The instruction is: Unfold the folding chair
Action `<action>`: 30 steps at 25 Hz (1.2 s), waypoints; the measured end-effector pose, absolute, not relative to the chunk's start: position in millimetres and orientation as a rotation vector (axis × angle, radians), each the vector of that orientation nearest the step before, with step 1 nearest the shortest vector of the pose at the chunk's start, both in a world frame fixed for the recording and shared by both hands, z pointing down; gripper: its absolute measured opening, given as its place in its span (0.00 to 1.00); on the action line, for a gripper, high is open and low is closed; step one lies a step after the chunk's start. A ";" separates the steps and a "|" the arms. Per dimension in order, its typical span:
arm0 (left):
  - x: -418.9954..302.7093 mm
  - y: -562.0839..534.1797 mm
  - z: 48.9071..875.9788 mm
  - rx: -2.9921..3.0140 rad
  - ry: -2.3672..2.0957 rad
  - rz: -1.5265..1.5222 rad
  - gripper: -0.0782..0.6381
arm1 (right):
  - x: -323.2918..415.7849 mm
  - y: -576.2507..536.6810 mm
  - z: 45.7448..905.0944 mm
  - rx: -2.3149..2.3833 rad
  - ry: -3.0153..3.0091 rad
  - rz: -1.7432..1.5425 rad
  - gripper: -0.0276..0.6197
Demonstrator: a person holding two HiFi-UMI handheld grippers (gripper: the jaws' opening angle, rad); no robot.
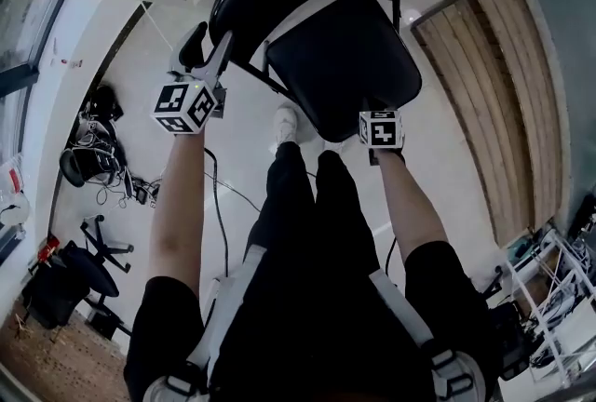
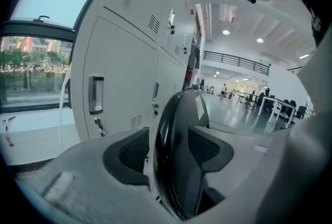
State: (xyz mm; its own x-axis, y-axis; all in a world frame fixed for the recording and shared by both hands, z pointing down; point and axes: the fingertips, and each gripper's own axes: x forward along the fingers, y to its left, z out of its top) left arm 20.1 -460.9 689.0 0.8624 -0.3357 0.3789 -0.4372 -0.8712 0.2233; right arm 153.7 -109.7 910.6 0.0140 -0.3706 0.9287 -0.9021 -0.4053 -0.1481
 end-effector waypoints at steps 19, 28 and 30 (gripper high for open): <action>-20.8 -346.4 505.4 2.607 -1.044 0.019 0.12 | 206.9 -219.3 588.7 2.035 -1.996 0.783 0.05; -64.5 -274.5 464.7 2.549 -1.268 -0.083 0.12 | 196.5 -205.1 539.1 1.910 -2.205 0.698 0.05; -82.0 -261.8 459.3 2.519 -1.322 -0.104 0.12 | 188.9 -203.1 528.7 1.896 -2.250 0.686 0.05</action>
State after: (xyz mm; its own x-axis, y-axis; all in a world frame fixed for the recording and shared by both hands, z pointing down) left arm -82.0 -261.8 459.3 0.5754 -0.8148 0.0717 -0.7935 -0.5348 0.2906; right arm 188.9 -203.1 528.7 -0.2080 -0.9040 0.3737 -0.9587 0.1126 -0.2612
